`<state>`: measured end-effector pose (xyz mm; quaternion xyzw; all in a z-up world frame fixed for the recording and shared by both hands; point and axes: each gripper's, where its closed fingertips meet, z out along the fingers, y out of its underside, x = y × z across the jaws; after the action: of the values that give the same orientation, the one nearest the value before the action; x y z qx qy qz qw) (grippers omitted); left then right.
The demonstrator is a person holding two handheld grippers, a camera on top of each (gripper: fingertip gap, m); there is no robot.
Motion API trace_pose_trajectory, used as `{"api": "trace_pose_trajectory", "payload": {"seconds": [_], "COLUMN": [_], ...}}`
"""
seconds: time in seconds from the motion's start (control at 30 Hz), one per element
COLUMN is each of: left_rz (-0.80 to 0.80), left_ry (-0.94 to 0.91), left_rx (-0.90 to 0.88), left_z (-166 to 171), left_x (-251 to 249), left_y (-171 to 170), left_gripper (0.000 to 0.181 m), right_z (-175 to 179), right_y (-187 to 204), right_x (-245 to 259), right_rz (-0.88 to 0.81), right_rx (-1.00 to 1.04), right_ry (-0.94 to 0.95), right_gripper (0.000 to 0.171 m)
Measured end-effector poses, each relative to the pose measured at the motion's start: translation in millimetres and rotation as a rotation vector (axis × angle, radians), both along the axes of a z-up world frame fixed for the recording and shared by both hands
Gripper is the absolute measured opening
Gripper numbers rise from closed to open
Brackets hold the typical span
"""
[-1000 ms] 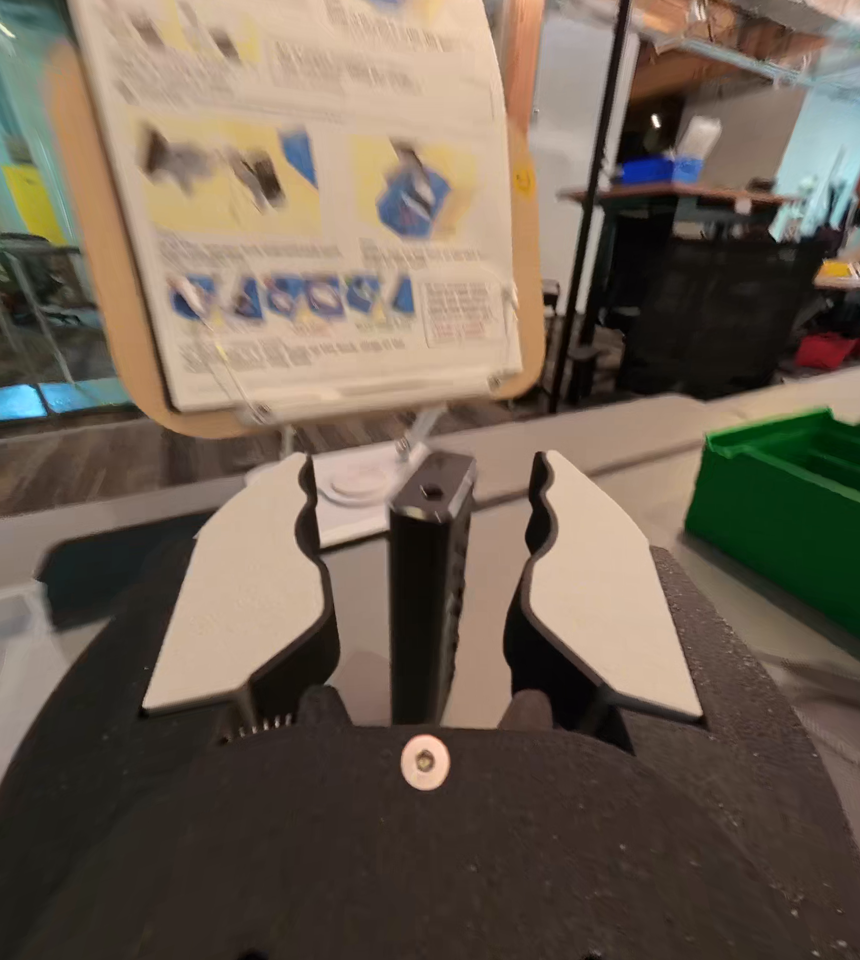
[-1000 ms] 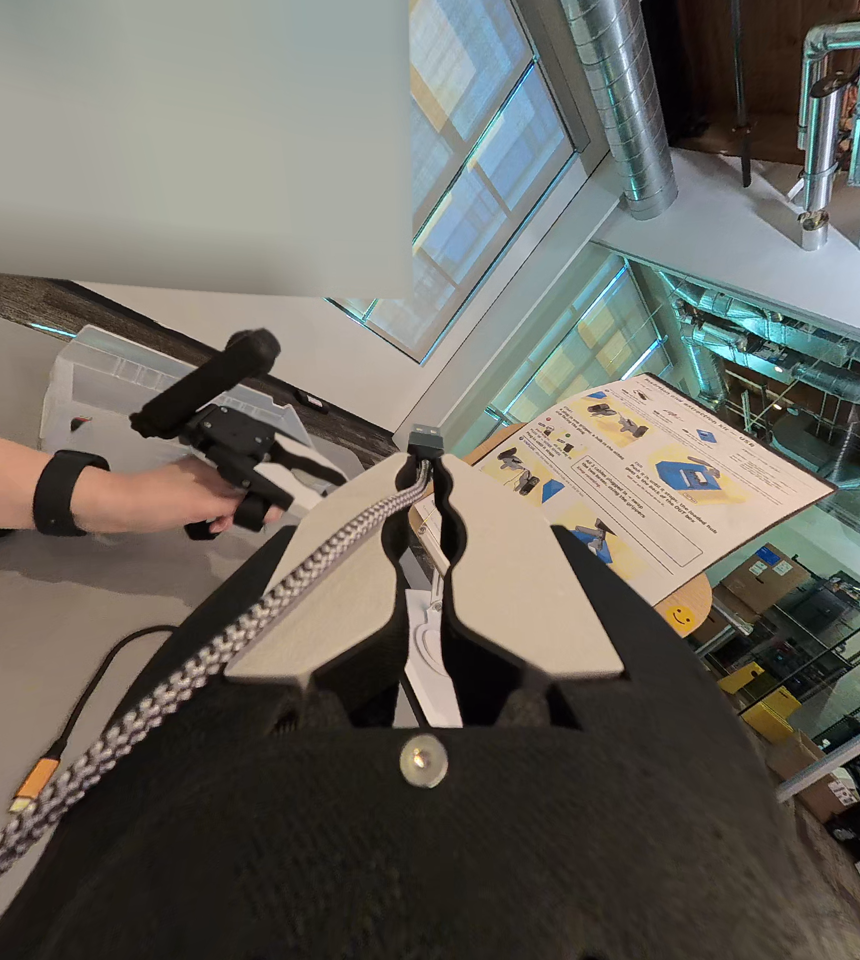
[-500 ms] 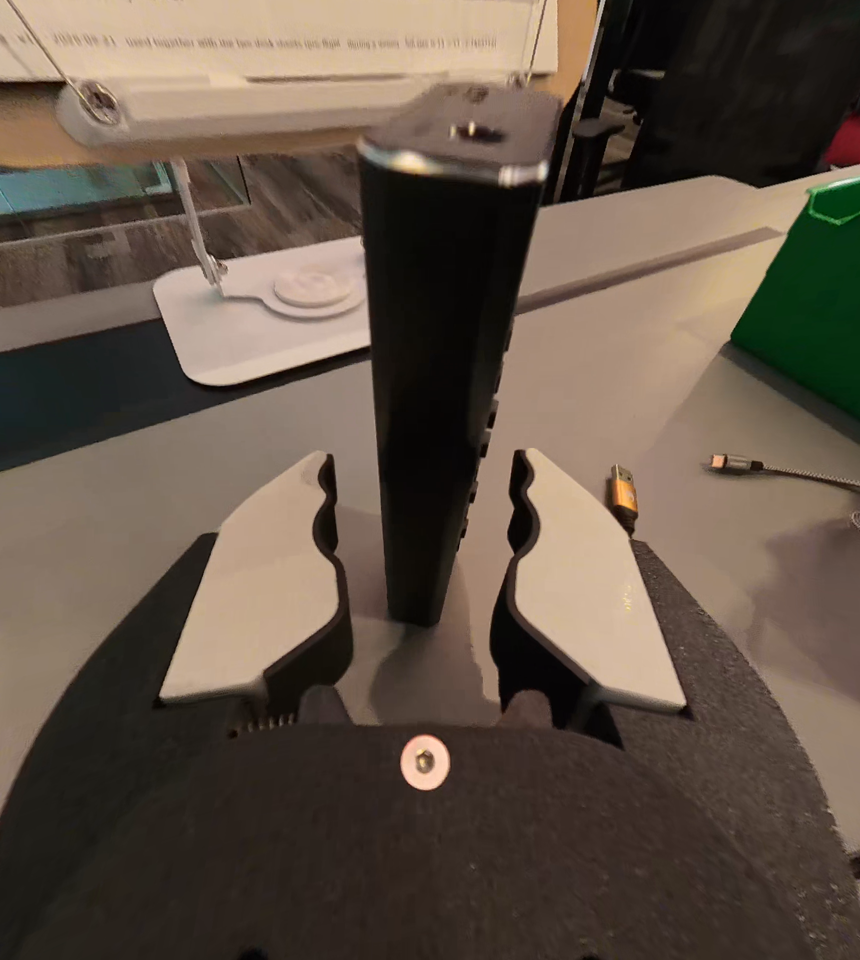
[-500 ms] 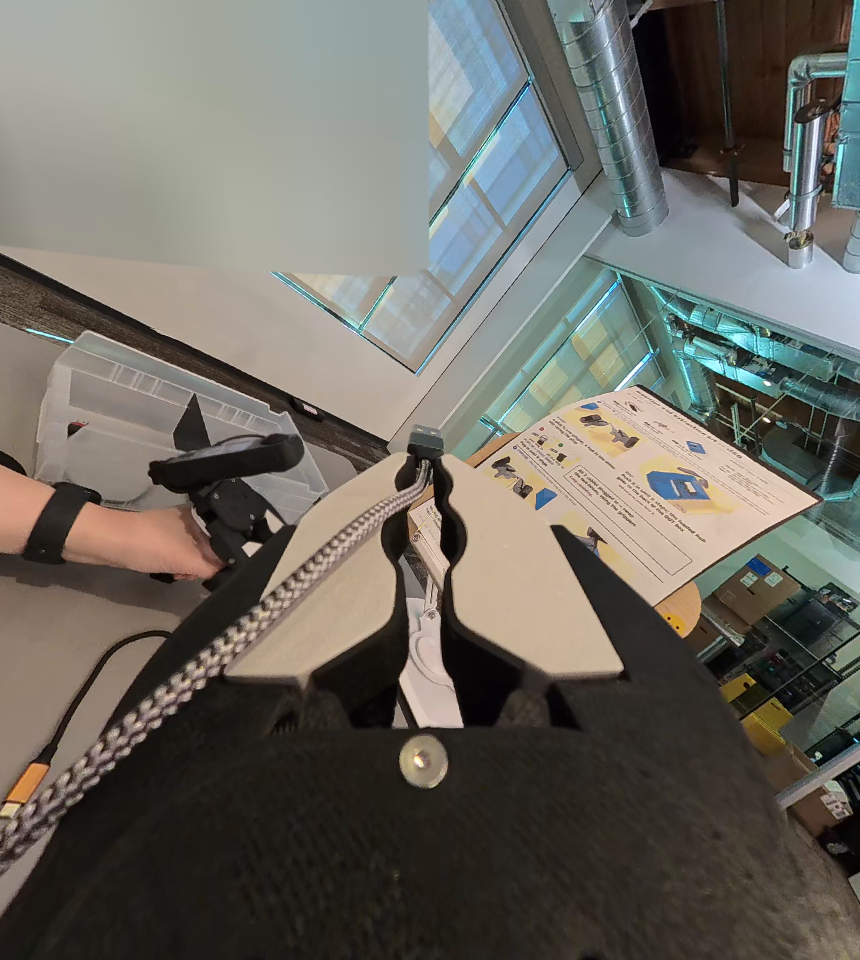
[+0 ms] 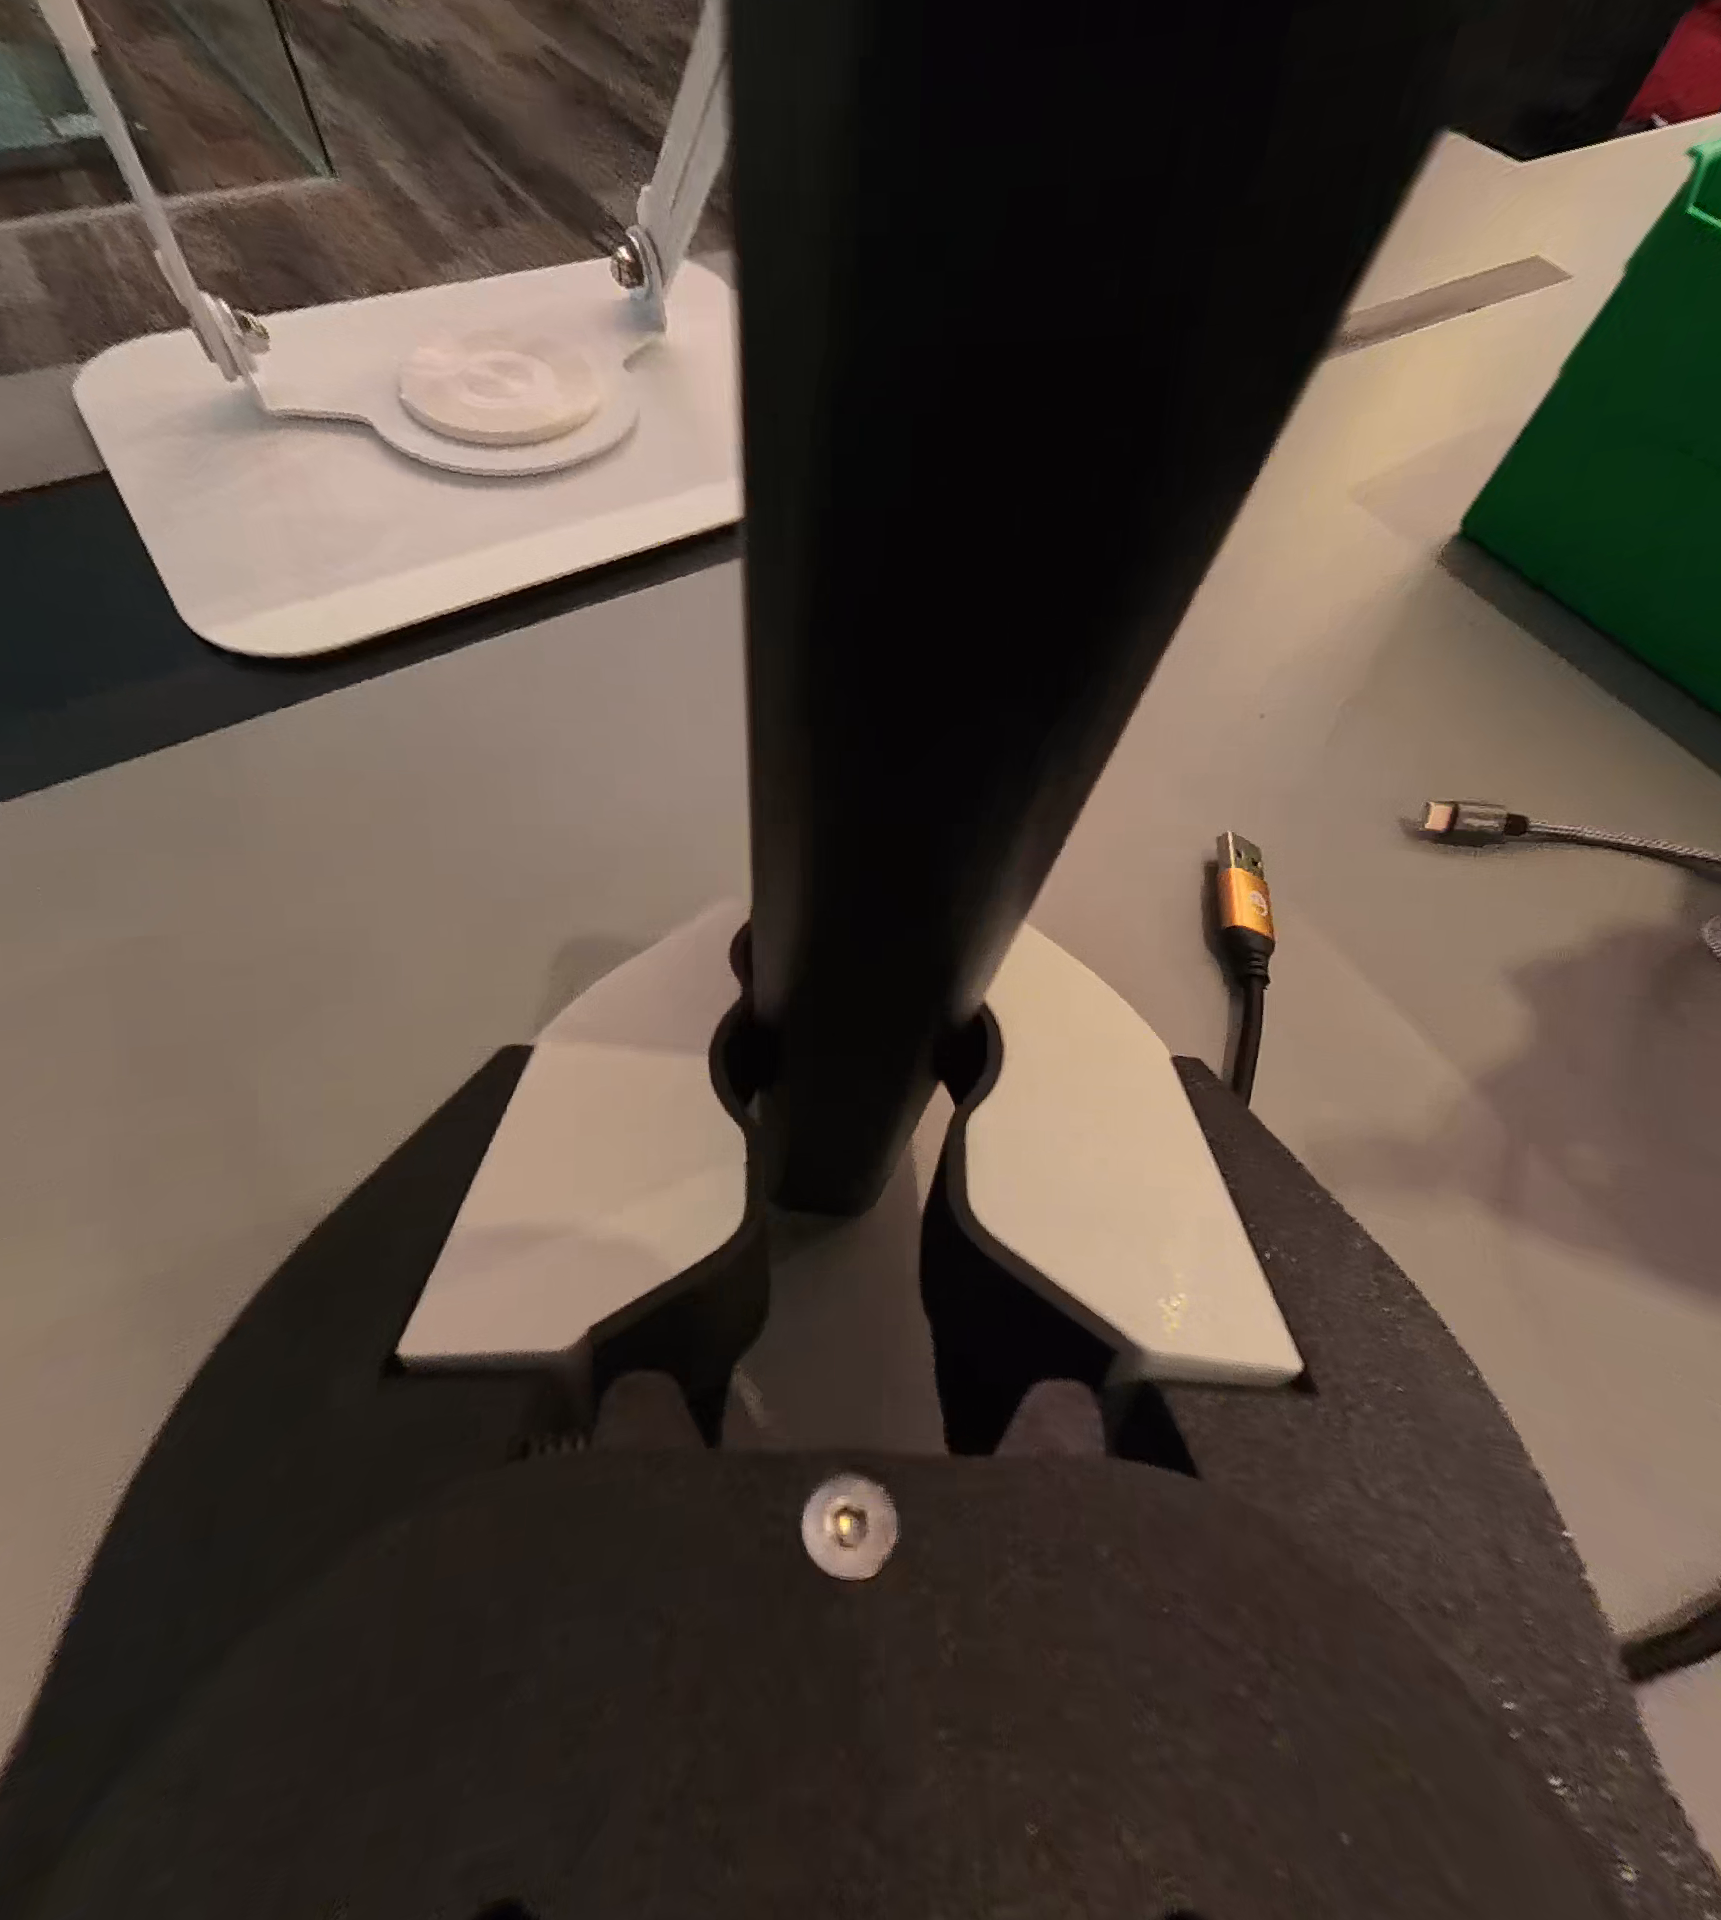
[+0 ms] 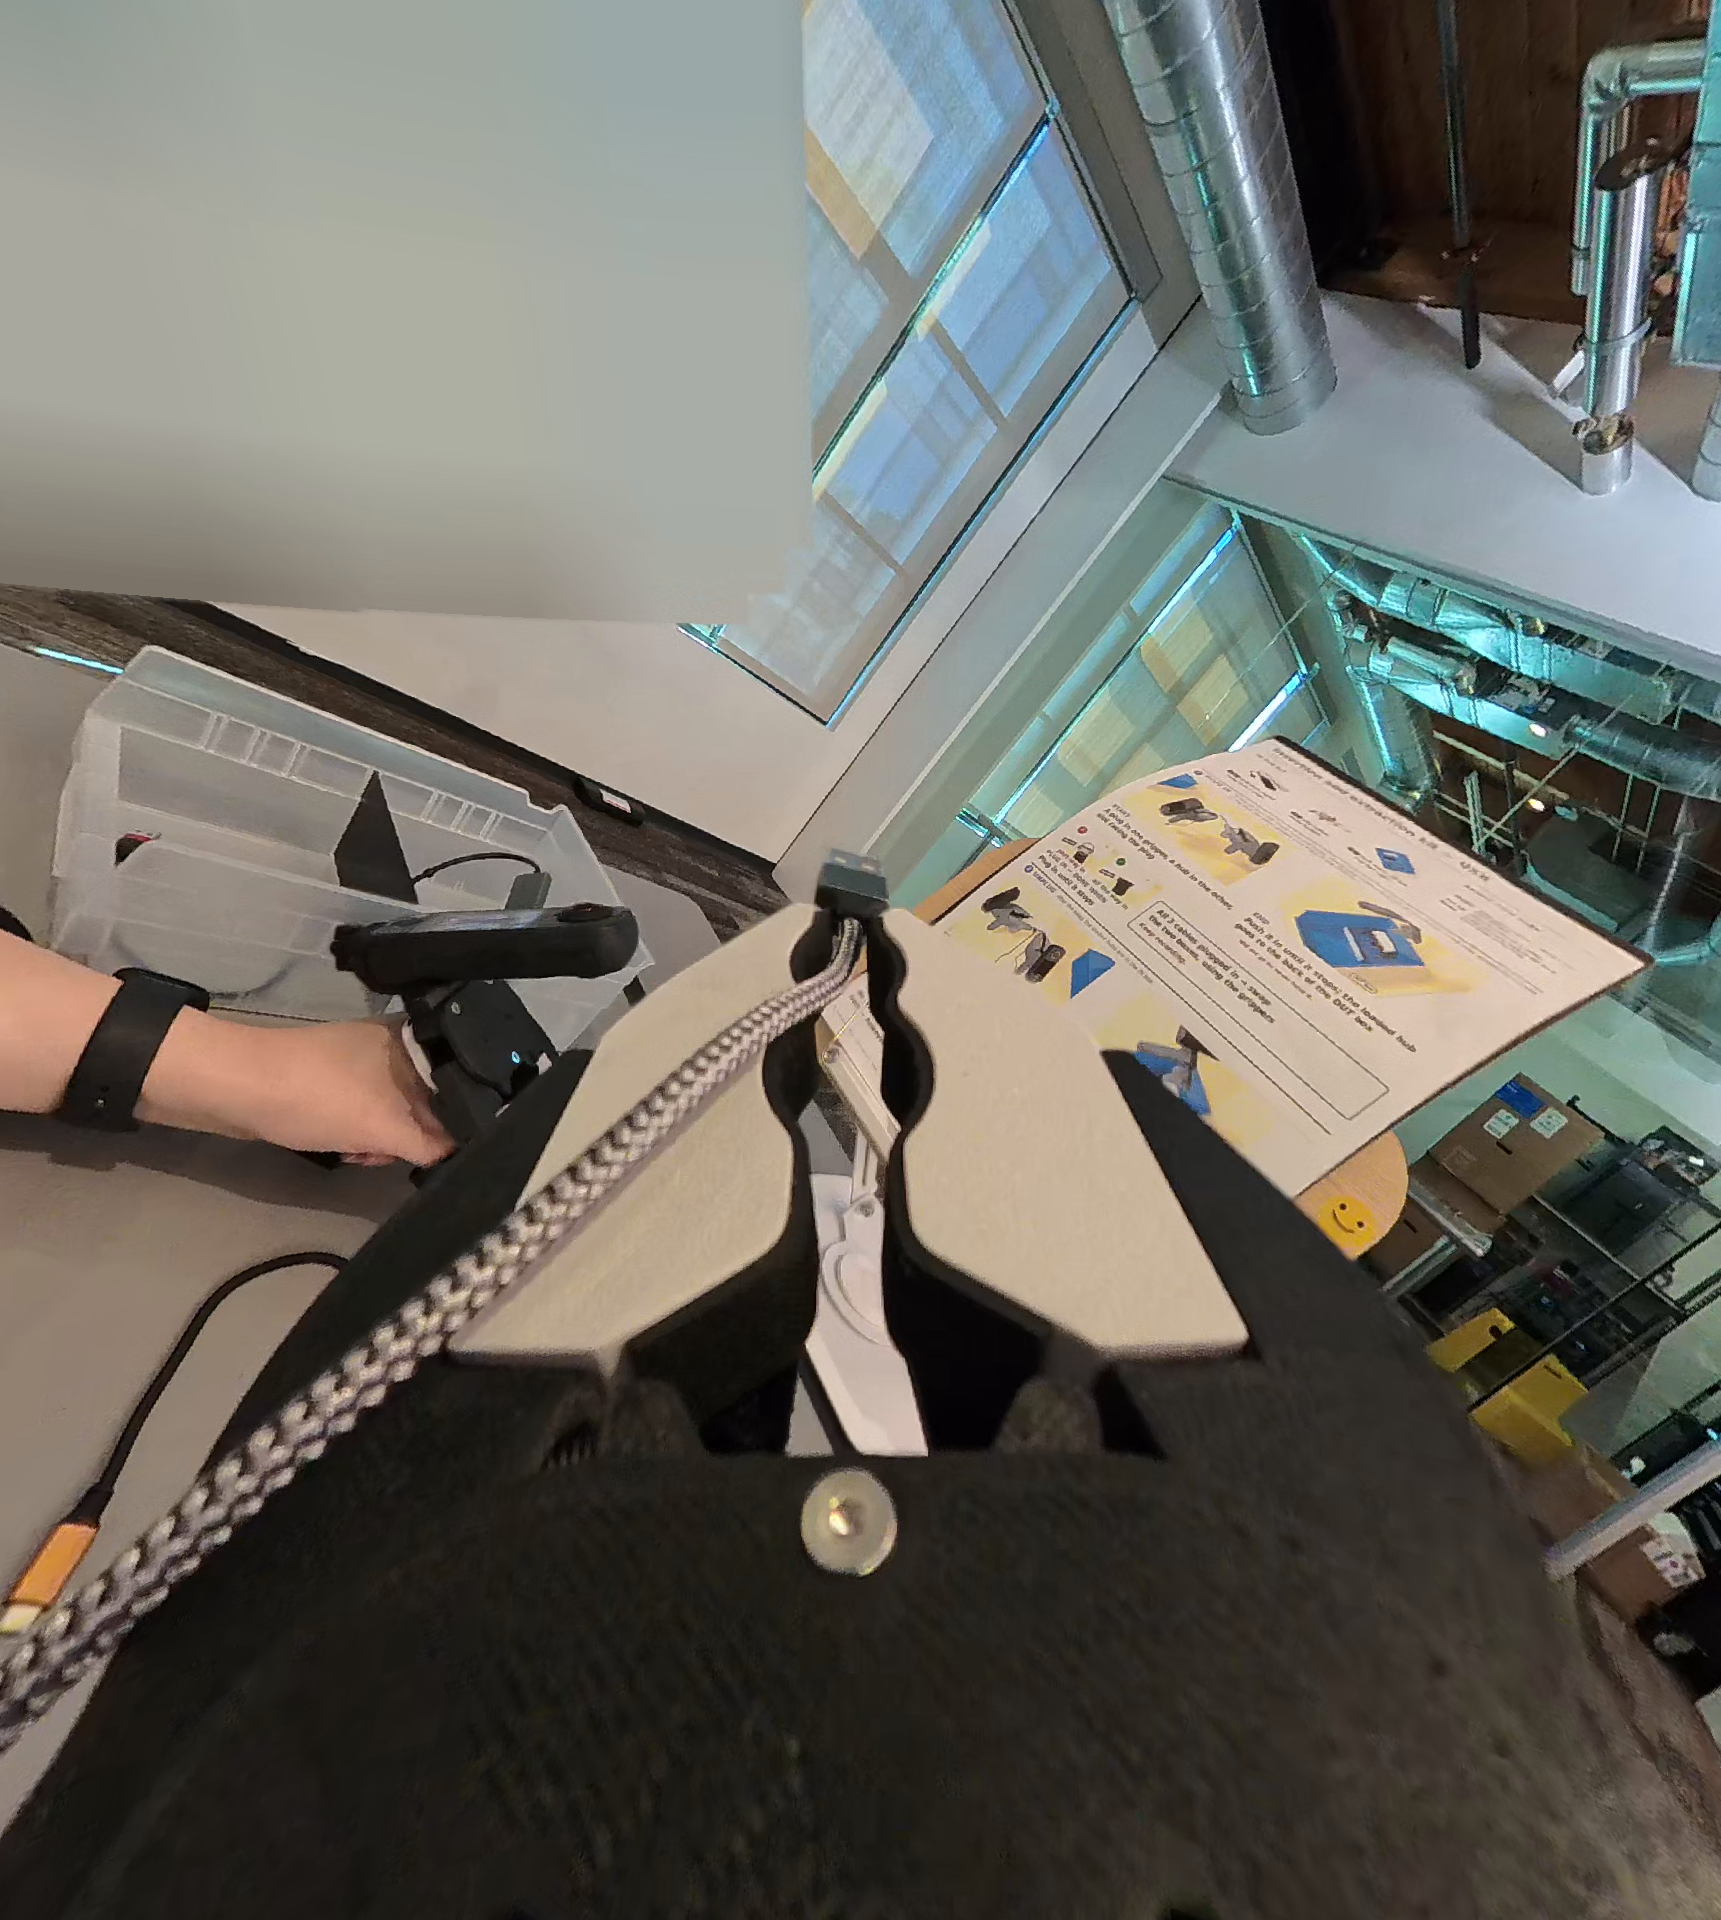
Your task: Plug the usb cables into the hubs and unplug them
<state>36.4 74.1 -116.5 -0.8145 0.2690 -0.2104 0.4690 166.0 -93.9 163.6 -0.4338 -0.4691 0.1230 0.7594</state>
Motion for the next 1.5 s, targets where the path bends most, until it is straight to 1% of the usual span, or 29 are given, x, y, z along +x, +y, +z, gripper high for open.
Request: {"api": "trace_pose_trajectory", "payload": {"seconds": [0.1, 0.23, 0.33, 0.43, 0.53, 0.67, 0.77, 1.13, 1.5], "left_rz": [-0.054, -0.189, -0.295, -0.352, -0.339, -0.266, -0.229, -0.195, -0.192], "left_ry": [-0.079, -0.264, -0.376, -0.438, -0.439, -0.339, -0.298, -0.29, -0.233], "left_rx": [-0.112, -0.211, -0.281, -0.304, -0.263, -0.162, -0.121, -0.112, -0.079], "left_z": [13, 58, 86, 107, 122, 127, 127, 127, 127], "left_x": [10, 35, 49, 54, 52, 45, 42, 41, 45], "left_y": [-12, -36, -55, -68, -71, -65, -62, -59, -61], "left_gripper": [0.031, 0.031, 0.03, 0.03, 0.03, 0.031, 0.03, 0.03, 0.031], "right_z": [-1, -11, -23, -38, -50, -57, -64, -86, -91], "right_y": [7, 18, 30, 39, 52, 58, 59, 67, 73], "right_x": [-1, -19, -40, -61, -69, -77, -86, -102, -102], "right_rz": [-0.006, 0.011, -0.027, -0.052, -0.122, -0.141, -0.166, -0.229, -0.243], "right_rx": [-0.067, -0.247, -0.343, -0.412, -0.436, -0.475, -0.474, -0.462, -0.458], "right_ry": [0.02, 0.032, 0.02, 0.015, 0.013, 0.048, 0.027, -0.037, -0.035], "right_gripper": [0.007, 0.007, 0.007, 0.007, 0.007, 0.006, 0.006, 0.007, 0.007]}}
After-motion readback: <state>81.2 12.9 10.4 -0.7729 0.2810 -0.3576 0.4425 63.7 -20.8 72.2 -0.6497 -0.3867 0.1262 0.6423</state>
